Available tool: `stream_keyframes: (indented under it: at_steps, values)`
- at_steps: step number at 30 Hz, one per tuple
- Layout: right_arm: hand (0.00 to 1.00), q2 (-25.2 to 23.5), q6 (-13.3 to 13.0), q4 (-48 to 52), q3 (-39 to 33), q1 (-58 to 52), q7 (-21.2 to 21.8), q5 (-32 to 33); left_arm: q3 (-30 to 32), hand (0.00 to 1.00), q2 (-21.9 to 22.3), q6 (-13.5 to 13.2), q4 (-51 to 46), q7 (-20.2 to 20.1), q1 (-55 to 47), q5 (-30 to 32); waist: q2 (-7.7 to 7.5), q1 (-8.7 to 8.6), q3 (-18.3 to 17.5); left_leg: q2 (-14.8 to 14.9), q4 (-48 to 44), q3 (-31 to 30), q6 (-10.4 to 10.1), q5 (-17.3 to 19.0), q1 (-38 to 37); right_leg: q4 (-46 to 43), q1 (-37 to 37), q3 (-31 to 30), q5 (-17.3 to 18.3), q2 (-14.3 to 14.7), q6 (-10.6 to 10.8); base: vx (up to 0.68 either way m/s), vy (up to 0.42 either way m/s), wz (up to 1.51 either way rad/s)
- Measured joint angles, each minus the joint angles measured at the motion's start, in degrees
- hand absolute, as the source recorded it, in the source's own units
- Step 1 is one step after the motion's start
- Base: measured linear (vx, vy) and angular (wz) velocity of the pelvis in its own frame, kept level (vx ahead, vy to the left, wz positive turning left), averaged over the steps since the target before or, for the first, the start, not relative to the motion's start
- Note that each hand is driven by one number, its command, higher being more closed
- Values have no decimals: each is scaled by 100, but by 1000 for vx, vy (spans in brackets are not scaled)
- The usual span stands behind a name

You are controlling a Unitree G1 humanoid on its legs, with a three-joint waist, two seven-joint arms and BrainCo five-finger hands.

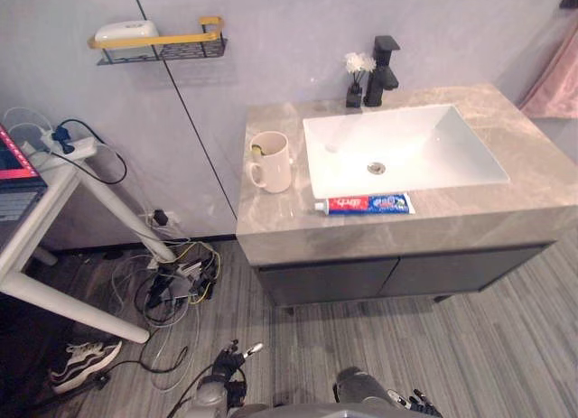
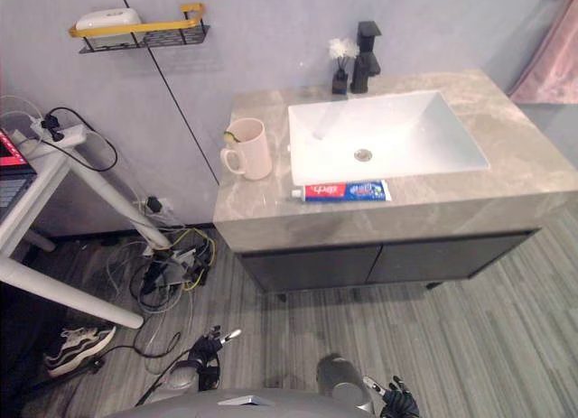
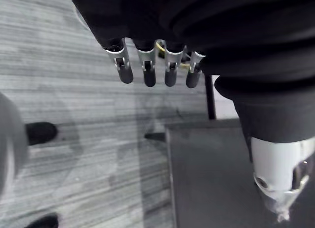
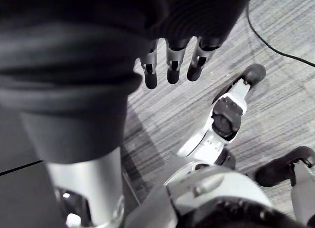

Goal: Organize washtable

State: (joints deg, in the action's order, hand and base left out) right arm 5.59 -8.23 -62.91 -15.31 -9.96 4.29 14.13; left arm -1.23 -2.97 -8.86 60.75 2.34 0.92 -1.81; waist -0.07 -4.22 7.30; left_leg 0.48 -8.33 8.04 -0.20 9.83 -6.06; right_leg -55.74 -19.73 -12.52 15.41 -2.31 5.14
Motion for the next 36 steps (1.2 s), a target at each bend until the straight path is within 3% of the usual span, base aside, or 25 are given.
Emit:
stream_keyframes:
  at_steps: [2, 3, 4, 5, 6, 8, 9, 13, 15, 18, 20, 21, 22, 24, 25, 26, 30, 36]
  values:
    - [0, 3, -19, -2, -45, 56, -29, -1, -3, 0, 58, -13, 18, 0, 91, -1, 19, -1, 4, 250, 175, -3, -73, 16, -132, 1123, -143, 526, 4, -231, -31, -178, -120, 13]
    - [0, -2, -24, -19, -62, 51, -43, 0, -6, 0, 38, -20, 46, -4, 94, -1, -11, -4, -10, 303, 194, -37, -222, 82, -139, 1865, -23, 602, -175, -266, 59, -174, -174, 22]
    - [0, -32, -20, -44, -80, 8, -43, 0, -33, 0, -21, -32, 115, -16, 96, 0, -144, -3, -45, 262, 196, -85, -346, 155, -158, 2571, 138, 568, -591, -387, 45, -77, -269, 16]
    - [0, -12, 0, -170, -146, 61, -47, 0, -14, 0, 37, -11, 350, -24, 121, -1, -142, 9, 19, 348, 174, -147, -500, 255, -294, 2708, 280, 655, -556, -374, 26, -3, -285, 12]
    - [0, -9, 0, -191, -168, 66, -46, -1, -9, 0, 51, -8, 375, -36, 118, 2, -102, 8, 26, 383, 166, -148, -517, 245, -289, 2746, 325, 687, -531, -351, -7, 123, -324, 17]
    - [0, 62, 12, -307, -464, 22, -35, -3, 249, 0, 234, 9, 484, -152, -88, 15, 245, 16, -68, 744, 121, -86, -644, 164, -348, 2918, 514, 914, -411, -49, -201, 200, -267, 22]
    - [0, 61, 12, -307, -501, 24, -31, -5, 353, 0, 236, 13, 490, -175, -101, 22, 272, 12, -63, 790, 92, -81, -710, 123, -349, 2945, 586, 951, -393, -20, -231, 188, -210, 19]
    - [0, 81, 6, -386, -462, 24, 59, -12, 776, 0, 224, 21, 524, -173, -139, -4, 236, 38, -28, 991, -649, -236, -876, -90, -379, 3378, 1422, 1249, -417, 47, -325, 119, -132, 29]
    - [0, 81, -17, -420, -388, 36, 86, -11, 912, 0, 209, 17, 454, -171, -156, -13, 207, 113, -30, 1100, -1656, -392, -880, -89, 17, 3641, 1713, 1322, -427, 106, -362, 5, -66, 17]
    - [0, 104, -30, -471, -324, 34, 128, -7, 1059, 0, 145, 13, 380, -150, -142, -165, 165, 168, 24, 1206, -2953, -632, -1261, -467, 713, 3722, 1867, 1388, -446, 133, -437, -43, -26, 6]
    - [0, 71, -29, -473, -273, 10, 131, -9, 1060, 0, 74, 14, 398, -141, -184, -239, 115, 153, 56, 1266, -3011, -466, -1131, -400, 690, 3871, 2012, 1380, -502, 74, -464, -19, 12, 2]
    - [0, 78, -29, -471, -281, -2, 128, -9, 1055, 0, 73, 7, 381, -134, -233, -241, 120, 131, 54, 1306, -2660, -235, -910, -32, 625, 4034, 2091, 1374, -551, 55, -449, -30, 69, 1]
    - [0, 75, -28, -472, -287, 2, 129, -9, 1056, 0, 73, 6, 376, -130, -239, -241, 119, 132, 54, 1291, -2199, -103, -835, 151, 589, 4135, 2103, 1359, -600, 37, -412, -92, 131, -3]
    - [0, 84, -33, -483, -299, 4, 126, -8, 1037, 0, 86, 7, 387, -120, -291, -239, 195, 114, 40, 1260, -961, 37, -782, -150, 369, 4172, 2013, 1345, -616, 67, -303, -98, 178, -9]
    - [0, 116, -28, -489, -363, 14, 119, -9, 1028, 0, 98, 9, 443, -120, -302, -236, 277, 107, 46, 1260, -529, 93, -832, -116, 245, 4158, 1978, 1290, -595, 105, -215, -4, 242, -12]
    - [0, 60, -26, -493, -447, 3, 115, -7, 1024, 0, 45, 28, 506, -127, -320, -226, 249, 76, 9, 1116, -185, 147, -797, -134, 120, 4238, 1991, 1243, -655, -14, -115, 42, 246, -13]
    - [0, 2, 9, -523, -595, -115, 122, -6, 781, 0, -44, 27, 555, -161, -348, -165, 147, 58, -115, 666, 503, 369, -585, -372, -57, 4675, 1999, 1048, -928, -341, 65, 106, 196, -12]
    - [0, 4, 18, -531, -702, -129, 124, -32, 531, 0, -116, 24, 669, -184, -329, -167, 173, 22, -174, 495, 664, 567, -526, -387, -243, 4959, 2069, 901, -1058, -439, 163, 143, 54, -16]
